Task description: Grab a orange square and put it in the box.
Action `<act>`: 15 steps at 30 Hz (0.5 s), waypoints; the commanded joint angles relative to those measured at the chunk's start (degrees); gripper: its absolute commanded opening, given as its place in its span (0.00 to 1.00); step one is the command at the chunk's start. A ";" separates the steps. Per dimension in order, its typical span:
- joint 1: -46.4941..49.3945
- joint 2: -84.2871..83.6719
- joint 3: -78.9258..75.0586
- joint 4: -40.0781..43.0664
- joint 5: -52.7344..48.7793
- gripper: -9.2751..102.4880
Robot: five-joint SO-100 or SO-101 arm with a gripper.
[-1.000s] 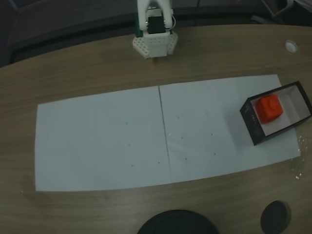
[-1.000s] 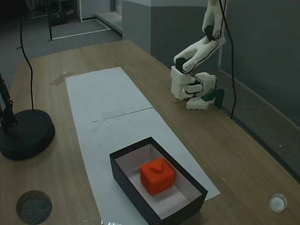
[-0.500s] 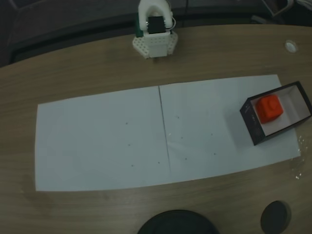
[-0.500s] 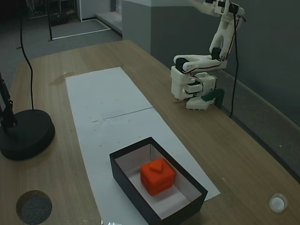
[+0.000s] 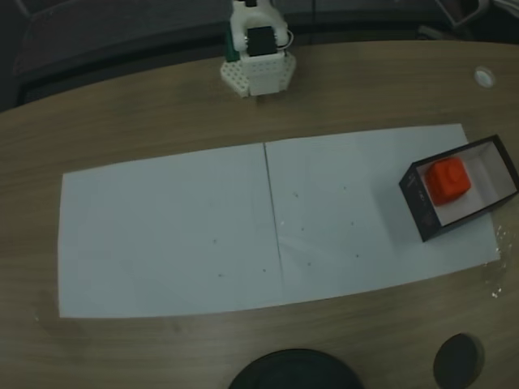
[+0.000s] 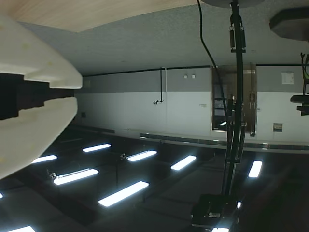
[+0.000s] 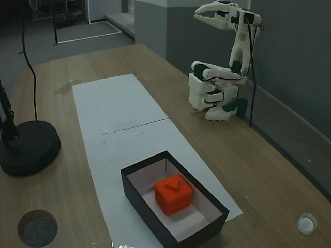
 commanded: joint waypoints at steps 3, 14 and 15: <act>-0.09 0.88 9.67 -10.46 0.26 0.08; 0.44 0.88 65.21 -43.77 0.35 0.08; 0.44 0.88 69.52 -46.14 0.35 0.08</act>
